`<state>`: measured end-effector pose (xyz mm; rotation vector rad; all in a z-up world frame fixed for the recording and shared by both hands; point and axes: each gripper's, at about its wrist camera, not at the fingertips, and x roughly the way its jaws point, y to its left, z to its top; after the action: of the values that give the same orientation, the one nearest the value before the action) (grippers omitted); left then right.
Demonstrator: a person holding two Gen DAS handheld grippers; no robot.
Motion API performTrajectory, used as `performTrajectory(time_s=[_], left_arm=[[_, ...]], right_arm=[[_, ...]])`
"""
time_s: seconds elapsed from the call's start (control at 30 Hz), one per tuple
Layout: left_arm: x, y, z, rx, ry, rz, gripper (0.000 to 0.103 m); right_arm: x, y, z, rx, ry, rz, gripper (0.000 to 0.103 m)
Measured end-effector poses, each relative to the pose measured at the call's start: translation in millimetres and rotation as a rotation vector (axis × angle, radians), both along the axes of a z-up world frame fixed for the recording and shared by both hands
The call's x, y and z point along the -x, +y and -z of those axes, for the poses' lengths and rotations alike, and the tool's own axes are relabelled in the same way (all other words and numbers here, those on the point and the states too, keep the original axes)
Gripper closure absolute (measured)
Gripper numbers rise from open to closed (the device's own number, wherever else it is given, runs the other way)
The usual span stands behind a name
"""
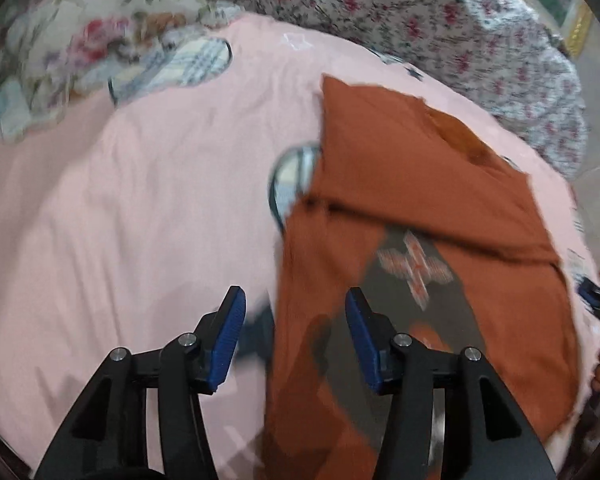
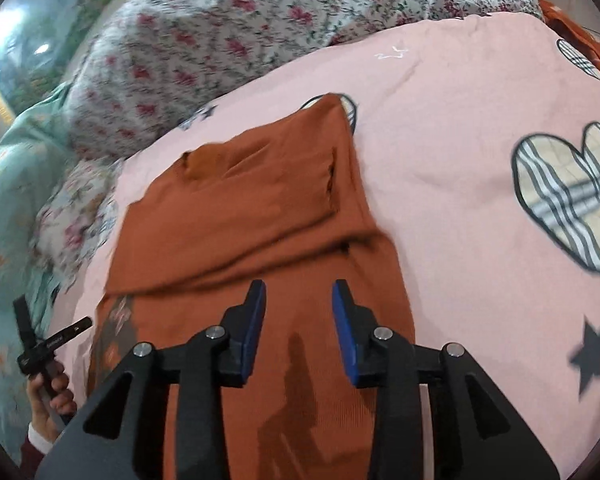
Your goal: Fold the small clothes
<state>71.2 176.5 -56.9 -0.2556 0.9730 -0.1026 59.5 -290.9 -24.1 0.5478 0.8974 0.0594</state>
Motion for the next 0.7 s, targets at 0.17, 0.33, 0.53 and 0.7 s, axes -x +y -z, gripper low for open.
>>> performTrajectory(time_s=[0.17, 0.33, 0.53, 0.7], left_arm=[[65.6, 11.4, 21.4, 0.058, 0.052, 0.041, 0.049], [117.5, 5.3, 30.6, 0.134, 0.046, 0.105, 0.049], [140.3, -5.7, 38.8, 0.205, 0.048, 0.200, 0.049], [145.6, -11.9, 42.3, 0.223, 0.062, 0.257, 0.056]], right_arm=[[61.3, 5.0, -7.3, -0.063, -0.022, -0.099, 0.066], [120.8, -0.1, 1.1, -0.109, 0.026, -0.149, 0.059], [168.3, -9.7, 19.4, -0.178, 0.087, -0.169, 0.058], [172.6, 14.6, 36.9, -0.228, 0.077, -0.281, 0.058]])
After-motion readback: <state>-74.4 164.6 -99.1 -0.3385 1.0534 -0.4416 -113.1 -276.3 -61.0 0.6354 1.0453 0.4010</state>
